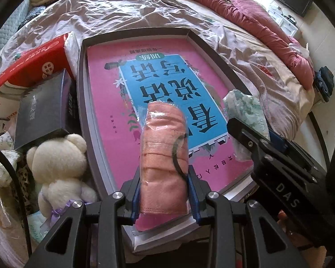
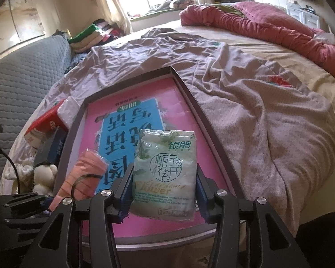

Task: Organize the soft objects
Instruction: 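Carry the towel and tissue pack in both grippers over the pink tray, then lower the towel onto the tray and open the left gripper while the right releases the tissue pack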

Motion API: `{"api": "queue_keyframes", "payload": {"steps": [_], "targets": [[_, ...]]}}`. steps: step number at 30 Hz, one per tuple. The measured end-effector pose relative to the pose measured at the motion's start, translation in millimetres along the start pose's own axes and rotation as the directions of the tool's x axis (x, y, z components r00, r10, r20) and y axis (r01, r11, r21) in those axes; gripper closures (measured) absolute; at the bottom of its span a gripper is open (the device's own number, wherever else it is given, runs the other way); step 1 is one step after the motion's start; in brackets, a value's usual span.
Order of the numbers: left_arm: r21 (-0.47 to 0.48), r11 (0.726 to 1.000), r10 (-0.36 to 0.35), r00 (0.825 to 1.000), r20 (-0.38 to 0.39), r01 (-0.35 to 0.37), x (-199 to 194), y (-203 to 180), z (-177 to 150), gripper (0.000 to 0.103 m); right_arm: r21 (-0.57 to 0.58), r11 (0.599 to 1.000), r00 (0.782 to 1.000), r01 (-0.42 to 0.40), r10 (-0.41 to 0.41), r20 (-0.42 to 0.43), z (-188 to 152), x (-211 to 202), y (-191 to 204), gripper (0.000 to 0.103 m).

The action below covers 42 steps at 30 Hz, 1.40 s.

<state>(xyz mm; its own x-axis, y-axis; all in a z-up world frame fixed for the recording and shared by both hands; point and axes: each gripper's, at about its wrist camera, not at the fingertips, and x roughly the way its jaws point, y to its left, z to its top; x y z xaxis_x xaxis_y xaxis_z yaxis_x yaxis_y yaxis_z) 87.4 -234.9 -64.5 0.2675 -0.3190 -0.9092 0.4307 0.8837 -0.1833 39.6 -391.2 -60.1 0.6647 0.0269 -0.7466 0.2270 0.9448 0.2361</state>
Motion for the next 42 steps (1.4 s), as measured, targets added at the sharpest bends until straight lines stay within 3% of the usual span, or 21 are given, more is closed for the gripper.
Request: {"api": "queue_keyframes", "payload": {"steps": [10,23,27,32,42], "targets": [[0.007,1.000,0.005,1.000,-0.007,-0.005,2,-1,-2,0.067,0.008,1.000,1.000,0.015,-0.015,-0.007,-2,3,-3,0.052],[0.002,1.000,0.023,1.000,-0.007,-0.023,0,-1,-2,0.064,0.019,1.000,1.000,0.020,-0.020,0.009,-1,-3,-6,0.043],[0.003,1.000,0.031,1.000,0.002,-0.031,-3,0,-2,0.055,0.029,0.999,1.000,0.024,-0.025,0.018,0,-8,-7,0.043],[-0.002,1.000,0.026,1.000,0.013,-0.026,-9,1,-2,0.054,0.030,0.999,0.999,0.025,-0.026,0.024,0,-14,-6,0.043],[-0.004,1.000,0.029,0.998,0.063,-0.029,-36,0,-7,0.042,0.020,1.000,0.998,0.023,-0.024,0.050,4,-31,2,0.042]]}}
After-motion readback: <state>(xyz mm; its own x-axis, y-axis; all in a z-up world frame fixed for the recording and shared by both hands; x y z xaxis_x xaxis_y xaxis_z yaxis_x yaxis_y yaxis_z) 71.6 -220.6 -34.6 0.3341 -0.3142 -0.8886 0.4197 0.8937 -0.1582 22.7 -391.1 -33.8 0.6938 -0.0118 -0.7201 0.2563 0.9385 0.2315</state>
